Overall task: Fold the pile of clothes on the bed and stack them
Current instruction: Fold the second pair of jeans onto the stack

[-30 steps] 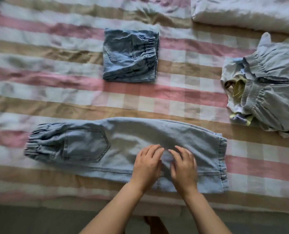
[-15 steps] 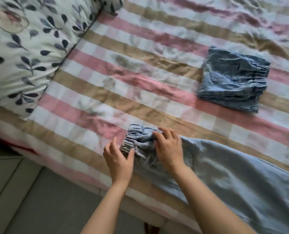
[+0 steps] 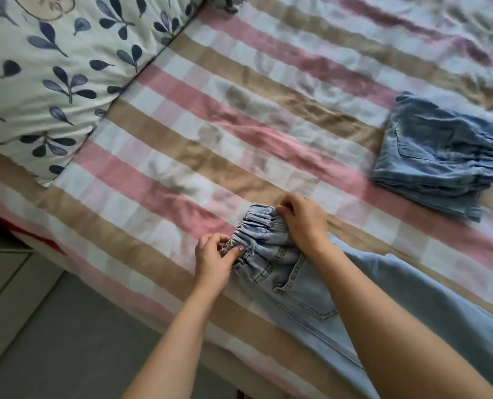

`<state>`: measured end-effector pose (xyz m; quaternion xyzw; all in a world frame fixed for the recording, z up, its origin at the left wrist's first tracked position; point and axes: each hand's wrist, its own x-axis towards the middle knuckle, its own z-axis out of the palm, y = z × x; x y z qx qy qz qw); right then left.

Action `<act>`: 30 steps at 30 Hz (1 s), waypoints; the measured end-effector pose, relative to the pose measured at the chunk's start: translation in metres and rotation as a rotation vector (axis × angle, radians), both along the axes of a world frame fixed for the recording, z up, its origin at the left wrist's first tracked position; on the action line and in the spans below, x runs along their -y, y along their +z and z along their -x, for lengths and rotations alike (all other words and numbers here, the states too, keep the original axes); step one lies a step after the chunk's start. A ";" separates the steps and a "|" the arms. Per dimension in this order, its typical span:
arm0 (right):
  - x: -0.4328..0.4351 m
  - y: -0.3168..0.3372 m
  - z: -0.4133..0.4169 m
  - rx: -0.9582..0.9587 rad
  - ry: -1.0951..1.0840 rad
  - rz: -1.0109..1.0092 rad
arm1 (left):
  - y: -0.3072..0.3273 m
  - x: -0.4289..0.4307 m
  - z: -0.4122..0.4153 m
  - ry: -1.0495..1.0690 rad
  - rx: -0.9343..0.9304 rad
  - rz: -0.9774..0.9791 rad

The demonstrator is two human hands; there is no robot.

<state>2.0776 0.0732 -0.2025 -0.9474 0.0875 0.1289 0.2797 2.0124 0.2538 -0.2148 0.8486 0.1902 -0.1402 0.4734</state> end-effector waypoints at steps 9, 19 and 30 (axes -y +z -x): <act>-0.025 -0.009 0.102 0.275 -0.084 0.223 | 0.000 0.006 -0.031 0.016 -0.296 0.268; -0.017 -0.007 0.111 -0.093 -0.019 -0.036 | 0.009 0.020 -0.018 0.031 -0.198 0.284; -0.004 0.083 0.144 -0.068 -0.539 -0.778 | 0.092 0.078 0.067 -0.105 0.122 0.426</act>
